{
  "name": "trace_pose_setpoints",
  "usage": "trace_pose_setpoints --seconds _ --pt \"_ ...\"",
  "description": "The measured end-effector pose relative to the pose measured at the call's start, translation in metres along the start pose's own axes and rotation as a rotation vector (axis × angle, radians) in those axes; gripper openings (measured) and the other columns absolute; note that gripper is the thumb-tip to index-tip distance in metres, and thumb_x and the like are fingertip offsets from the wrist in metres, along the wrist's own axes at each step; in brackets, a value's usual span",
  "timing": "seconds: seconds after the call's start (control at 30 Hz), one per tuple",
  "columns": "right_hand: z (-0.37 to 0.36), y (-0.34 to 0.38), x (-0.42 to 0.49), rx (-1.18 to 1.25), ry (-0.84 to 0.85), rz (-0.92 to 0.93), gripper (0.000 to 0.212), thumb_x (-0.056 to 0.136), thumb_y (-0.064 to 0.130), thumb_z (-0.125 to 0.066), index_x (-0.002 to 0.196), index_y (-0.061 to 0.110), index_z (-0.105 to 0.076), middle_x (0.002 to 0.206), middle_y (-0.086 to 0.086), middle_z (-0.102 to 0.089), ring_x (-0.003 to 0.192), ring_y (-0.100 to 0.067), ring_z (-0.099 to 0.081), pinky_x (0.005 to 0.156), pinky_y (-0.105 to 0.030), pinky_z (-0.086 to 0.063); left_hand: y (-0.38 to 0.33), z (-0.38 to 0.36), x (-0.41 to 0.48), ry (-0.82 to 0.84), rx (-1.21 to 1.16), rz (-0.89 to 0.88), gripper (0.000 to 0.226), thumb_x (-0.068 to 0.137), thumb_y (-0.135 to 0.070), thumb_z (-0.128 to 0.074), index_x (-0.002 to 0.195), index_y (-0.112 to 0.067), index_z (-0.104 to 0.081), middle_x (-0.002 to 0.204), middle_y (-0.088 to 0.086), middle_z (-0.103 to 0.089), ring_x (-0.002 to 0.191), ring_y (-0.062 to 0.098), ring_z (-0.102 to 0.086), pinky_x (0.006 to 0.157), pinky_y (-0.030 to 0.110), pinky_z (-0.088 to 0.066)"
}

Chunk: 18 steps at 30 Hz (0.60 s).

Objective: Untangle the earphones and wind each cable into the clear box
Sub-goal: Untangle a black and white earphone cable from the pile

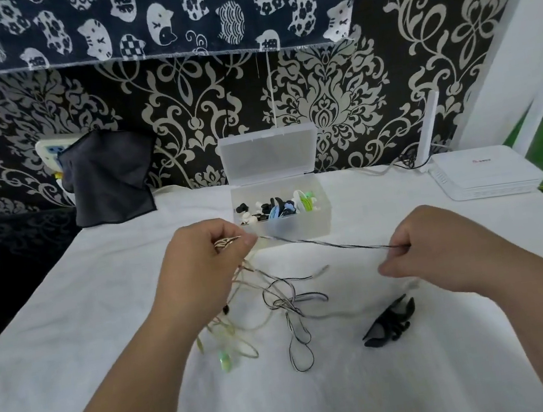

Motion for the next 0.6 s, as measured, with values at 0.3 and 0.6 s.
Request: trace_pose_setpoints --seconds 0.3,0.6 --pt "0.024 -0.018 0.000 1.450 -0.159 -0.280 0.047 0.094 0.051 -0.057 0.066 0.014 -0.057 0.050 0.003 -0.024 0.034 -0.012 -0.025 0.059 -0.033 -0.053 0.023 0.017 0.009 -0.106 0.546 0.044 0.018 0.087 -0.035 -0.066 0.070 -0.030 -0.064 0.073 -0.009 -0.063 0.060 0.018 -0.060 0.052 0.027 -0.045" --pt "0.047 -0.074 -0.007 0.846 -0.755 -0.363 0.023 0.082 0.031 -0.076 0.079 0.011 -0.066 0.059 -0.002 -0.042 0.045 -0.016 -0.034 0.046 -0.021 -0.026 0.041 0.044 0.015 -0.388 0.621 0.201 0.014 0.093 -0.014 -0.051 0.092 -0.016 -0.065 0.086 0.010 -0.058 0.073 0.031 -0.046 0.061 0.035 -0.038"
Point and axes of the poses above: each hand's wrist, its own x-axis towards the middle knuckle, its own z-axis out of the back of the hand, y = z × x, the point moved 3 cm from there along x, towards the middle knuckle
